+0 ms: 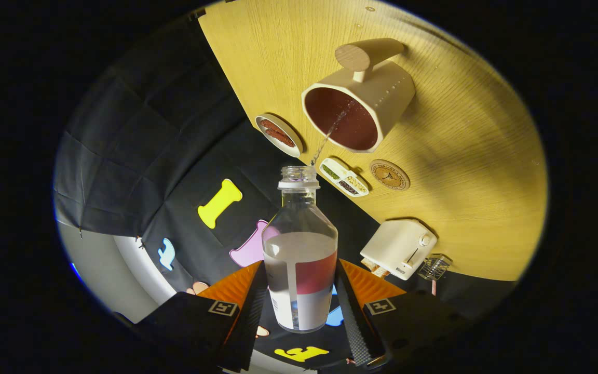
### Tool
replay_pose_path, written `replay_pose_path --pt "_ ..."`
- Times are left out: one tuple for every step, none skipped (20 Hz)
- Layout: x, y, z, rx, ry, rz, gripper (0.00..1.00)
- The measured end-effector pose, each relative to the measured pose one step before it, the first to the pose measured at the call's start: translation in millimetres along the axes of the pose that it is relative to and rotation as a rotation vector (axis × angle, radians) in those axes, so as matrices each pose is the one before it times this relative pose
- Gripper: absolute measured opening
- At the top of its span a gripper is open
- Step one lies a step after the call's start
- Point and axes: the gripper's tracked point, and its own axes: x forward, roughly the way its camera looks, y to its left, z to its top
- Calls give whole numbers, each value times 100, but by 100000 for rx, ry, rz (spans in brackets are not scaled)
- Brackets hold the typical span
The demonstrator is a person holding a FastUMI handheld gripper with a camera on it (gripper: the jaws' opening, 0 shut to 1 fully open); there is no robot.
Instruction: Take the bottle from table, then pour the juice into the cup, finally place the bottle on the coaster
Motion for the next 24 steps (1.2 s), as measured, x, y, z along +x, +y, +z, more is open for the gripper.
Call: replay_pose_path --pt "9 218 58 72 -282 32 74" --pt "-125 132 109 266 -82 -9 74" --pt "214 79 -31 564 110 -134 74" --pt "91 80 -106 510 149 -126 74" --pt "94 106 -6 309 -44 -68 74" --pt "24 -96 42 170 -68 -335 74" --pt "2 -97 16 153 -39 -285 74" --pt "-73 -80 -82 89 65 -377 74" --pt "80 106 74 -60 137 -127 74" --pt "99 25 24 -63 129 -221 74" --pt "2 36 84 -156 -103 -70 74" --pt "127 40 3 -207 -256 93 74" --pt "47 -36 149 -53 -89 -254 74" --pt "72 -154 33 -46 -36 -144 74" --pt "5 -57 91 -242 69 -210 74" --pt "-29 -71 122 -413 17 -369 74" --pt "-17 -258 142 -373 -71 -339 74" --pt "-22 -245 109 -355 -47 -439 74" --pt "-104 -178 53 -567 48 -440 74" --pt "-38 -279 82 -1150 47 -586 74" --pt "-188 -444 153 -1845 -312 -710 74" --pt "299 -423 134 -2413 -626 -1591 74" --pt "61 -589 199 -2908 -724 -2100 74" --pt "-144 -485 0 -3299 -361 -1536 75"
